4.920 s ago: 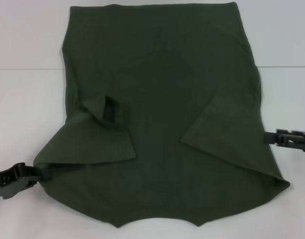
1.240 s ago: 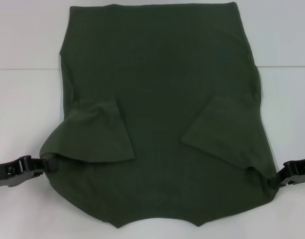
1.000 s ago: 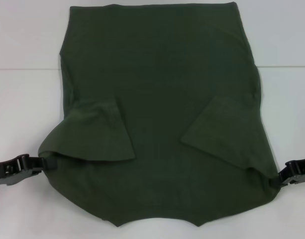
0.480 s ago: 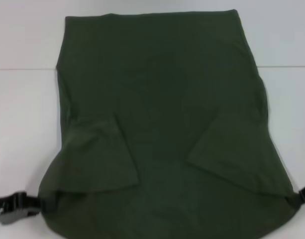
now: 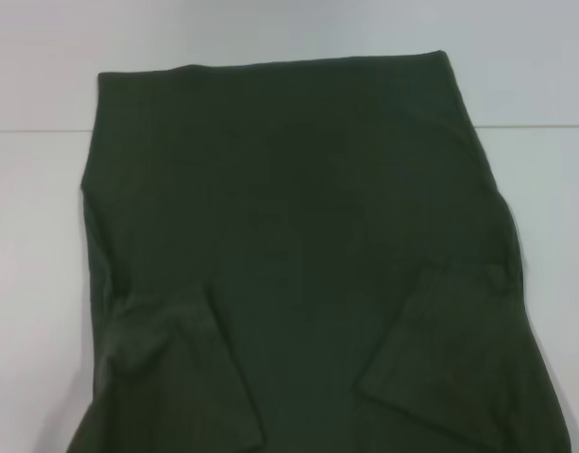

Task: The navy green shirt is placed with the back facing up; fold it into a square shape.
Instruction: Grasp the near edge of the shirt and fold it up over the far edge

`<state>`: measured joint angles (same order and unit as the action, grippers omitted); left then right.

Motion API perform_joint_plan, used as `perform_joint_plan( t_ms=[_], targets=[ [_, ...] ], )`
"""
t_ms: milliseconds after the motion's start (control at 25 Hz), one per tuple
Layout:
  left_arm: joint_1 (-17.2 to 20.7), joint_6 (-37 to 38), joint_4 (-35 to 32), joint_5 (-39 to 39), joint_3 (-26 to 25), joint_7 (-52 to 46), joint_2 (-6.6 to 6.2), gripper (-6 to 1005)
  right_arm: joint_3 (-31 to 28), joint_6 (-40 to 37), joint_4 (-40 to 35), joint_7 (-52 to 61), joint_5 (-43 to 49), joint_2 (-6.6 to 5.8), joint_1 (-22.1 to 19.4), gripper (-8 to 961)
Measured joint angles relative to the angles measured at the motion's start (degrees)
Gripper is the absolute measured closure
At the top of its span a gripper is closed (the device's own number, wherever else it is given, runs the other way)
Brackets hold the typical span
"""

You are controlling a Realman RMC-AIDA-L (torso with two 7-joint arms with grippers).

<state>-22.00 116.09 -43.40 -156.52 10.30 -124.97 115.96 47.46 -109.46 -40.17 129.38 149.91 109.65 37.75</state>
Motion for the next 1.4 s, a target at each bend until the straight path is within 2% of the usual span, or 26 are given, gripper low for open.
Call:
perform_joint_plan(
  t_ms=[320,480,680,800,920,1240,1400],
  targets=[
    [0.12,-0.15,0.41,0.84,-0.49,0.83,0.31,971,-1.22,0.76,0.57,-2.28,-0.26,0.80,-0.84,905],
    [-1.01,-0.31,0.64,4.58,-3.19,0.14,-0.36,970,-8.87,1.45,0.19,-2.21,-0.63,0.49,-0.89,904],
    [-3.68,-2.91,2.32,10.58,-8.67,-2.22,-2.02,970,-21.41,2.78,0.02,-1.86,-1.57,-1.17,-0.41,902],
    [-5.38,-6.23,4.18,14.75,-9.42,-3.47,-2.70,970,-24.82,4.86,0.06,-1.68,-5.10,-1.79,-0.55,901],
    [-6.99,-10.96,6.65,18.84,-9.53,-3.76,-2.98,969,-26.45,7.85,0.42,-1.40,-10.35,-1.87,-1.08,900],
    [-10.42,-25.31,13.74,27.30,-9.18,0.34,-2.27,969,-26.86,21.02,0.85,-2.74,-20.75,1.15,-1.91,897],
    [-11.51,-31.91,15.12,29.94,-9.19,3.31,-0.76,969,-26.70,29.26,0.99,-6.29,-24.53,4.33,-2.07,896]
  ],
)
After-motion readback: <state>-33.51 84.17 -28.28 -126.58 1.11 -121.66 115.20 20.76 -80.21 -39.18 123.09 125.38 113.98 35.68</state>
